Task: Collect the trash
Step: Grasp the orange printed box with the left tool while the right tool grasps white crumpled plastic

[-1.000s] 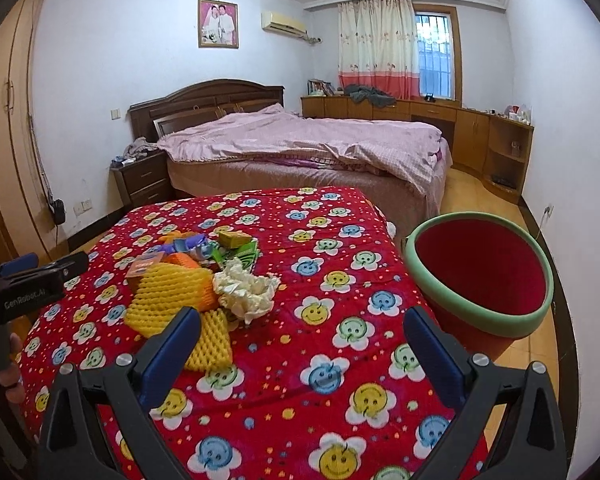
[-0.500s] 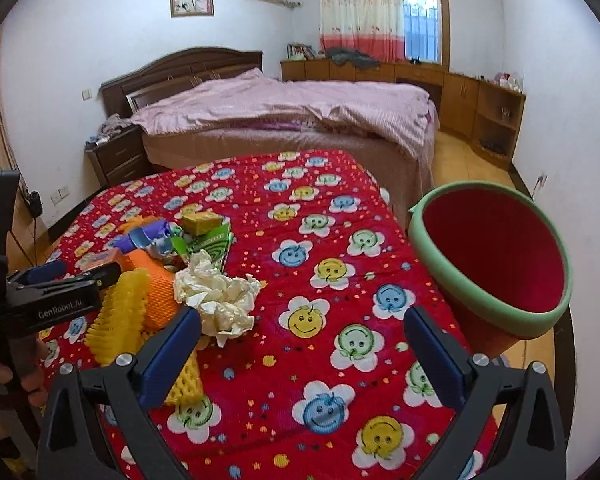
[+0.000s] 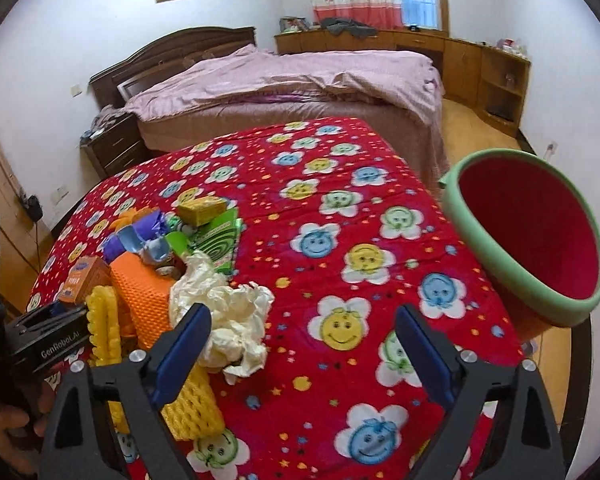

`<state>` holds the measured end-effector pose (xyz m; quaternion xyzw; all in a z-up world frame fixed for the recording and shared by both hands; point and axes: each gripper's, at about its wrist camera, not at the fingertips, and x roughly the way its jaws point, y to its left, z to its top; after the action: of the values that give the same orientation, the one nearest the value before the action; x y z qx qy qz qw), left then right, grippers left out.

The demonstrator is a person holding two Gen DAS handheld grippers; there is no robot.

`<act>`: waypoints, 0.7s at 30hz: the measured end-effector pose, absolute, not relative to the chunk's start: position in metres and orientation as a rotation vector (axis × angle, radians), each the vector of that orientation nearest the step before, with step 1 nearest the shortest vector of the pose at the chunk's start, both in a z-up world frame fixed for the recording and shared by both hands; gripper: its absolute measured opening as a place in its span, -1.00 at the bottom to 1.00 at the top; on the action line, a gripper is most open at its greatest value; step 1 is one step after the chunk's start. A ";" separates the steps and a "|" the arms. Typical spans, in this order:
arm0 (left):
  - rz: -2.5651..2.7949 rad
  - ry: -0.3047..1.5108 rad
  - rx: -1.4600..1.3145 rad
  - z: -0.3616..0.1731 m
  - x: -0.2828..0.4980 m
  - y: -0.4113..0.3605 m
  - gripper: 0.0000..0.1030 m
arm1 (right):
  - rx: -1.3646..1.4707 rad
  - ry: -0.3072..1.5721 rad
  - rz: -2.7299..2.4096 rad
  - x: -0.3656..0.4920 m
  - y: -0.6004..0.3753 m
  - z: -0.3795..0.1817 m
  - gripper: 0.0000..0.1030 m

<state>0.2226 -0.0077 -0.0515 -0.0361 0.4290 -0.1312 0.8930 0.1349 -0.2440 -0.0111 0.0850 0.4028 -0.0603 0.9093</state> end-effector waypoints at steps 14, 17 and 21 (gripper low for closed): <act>-0.216 0.837 -0.103 -0.025 0.191 0.009 -0.10 | 0.174 0.870 0.137 0.151 -0.220 -0.025 -0.63; -0.203 0.817 -0.094 -0.015 0.181 0.010 -0.10 | 0.163 0.841 0.139 0.143 -0.220 -0.018 -0.74; -0.191 0.786 -0.096 0.003 0.165 0.011 -0.10 | 0.167 0.782 0.149 0.126 -0.225 0.000 -0.75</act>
<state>0.1649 0.0108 0.0030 -0.0467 0.3820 -0.0930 0.9183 0.1262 -0.2247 -0.0005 0.0811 0.3805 0.0722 0.9184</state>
